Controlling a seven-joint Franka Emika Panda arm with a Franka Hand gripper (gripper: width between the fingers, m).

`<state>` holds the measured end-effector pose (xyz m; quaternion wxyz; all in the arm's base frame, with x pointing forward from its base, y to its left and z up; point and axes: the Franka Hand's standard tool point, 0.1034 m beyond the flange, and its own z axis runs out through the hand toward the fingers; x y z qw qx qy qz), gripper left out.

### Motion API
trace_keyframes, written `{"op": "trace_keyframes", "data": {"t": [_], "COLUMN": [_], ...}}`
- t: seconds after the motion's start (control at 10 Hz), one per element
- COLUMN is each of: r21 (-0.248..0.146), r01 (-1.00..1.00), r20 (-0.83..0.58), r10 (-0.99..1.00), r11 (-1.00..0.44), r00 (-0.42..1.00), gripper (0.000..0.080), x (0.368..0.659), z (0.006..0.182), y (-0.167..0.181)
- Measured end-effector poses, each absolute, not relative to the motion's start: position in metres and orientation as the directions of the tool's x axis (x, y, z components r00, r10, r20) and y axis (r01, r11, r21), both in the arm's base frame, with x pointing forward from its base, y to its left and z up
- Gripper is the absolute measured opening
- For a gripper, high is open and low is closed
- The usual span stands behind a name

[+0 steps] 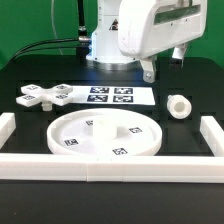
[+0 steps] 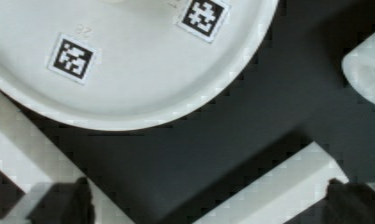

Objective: Assemble round table

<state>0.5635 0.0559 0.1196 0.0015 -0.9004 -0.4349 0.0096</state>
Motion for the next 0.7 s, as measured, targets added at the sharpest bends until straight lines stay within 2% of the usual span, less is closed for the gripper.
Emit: {"op": "trace_keyframes", "data": {"t": [0.7], "r21": [-0.01], "r01": [0.781], "r20": [-0.017], "r10": [0.781], "r11": [-0.625], "r00": [0.625], "gripper": [0.0649], "x": [0.5637], "z": [0.1194], "y": [0.0533]}}
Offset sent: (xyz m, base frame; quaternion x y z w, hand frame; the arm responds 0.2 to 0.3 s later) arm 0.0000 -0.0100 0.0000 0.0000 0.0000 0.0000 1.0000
